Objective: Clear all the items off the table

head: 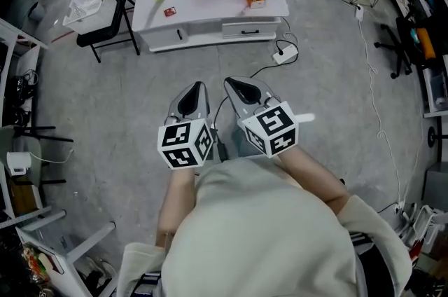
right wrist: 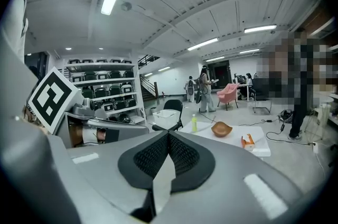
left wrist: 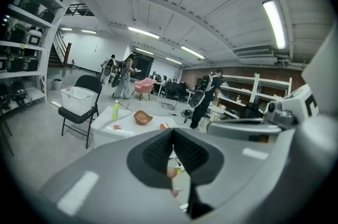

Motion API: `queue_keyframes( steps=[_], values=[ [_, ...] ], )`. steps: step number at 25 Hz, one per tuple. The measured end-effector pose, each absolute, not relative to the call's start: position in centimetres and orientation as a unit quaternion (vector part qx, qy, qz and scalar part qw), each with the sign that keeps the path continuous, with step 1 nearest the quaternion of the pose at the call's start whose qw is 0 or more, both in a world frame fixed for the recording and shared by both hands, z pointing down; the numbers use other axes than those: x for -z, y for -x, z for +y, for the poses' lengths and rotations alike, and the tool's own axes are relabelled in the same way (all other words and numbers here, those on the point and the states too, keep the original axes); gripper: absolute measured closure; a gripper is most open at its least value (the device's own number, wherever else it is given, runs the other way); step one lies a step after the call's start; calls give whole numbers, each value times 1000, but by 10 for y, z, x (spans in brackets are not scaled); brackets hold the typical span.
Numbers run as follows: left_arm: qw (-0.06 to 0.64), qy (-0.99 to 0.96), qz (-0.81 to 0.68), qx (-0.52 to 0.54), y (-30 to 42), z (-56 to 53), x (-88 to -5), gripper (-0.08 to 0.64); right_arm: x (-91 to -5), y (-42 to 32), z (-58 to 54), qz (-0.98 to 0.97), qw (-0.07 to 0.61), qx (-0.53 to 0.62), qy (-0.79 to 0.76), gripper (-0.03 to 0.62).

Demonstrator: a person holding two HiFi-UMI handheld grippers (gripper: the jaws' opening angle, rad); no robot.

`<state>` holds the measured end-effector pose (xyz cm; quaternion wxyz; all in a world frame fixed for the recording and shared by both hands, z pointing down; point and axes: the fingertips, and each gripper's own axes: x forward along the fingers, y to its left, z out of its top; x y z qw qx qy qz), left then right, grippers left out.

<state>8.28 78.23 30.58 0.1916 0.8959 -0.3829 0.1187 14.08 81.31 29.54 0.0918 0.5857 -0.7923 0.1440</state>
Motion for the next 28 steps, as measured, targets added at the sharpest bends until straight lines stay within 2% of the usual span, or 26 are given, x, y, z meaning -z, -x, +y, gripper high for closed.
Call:
queue_keyframes(
  steps=[28],
  values=[
    [221,-850,-469,-92,-195,633,-312,551,-304,-264,660,-850,108,-135,-498,594]
  ],
)
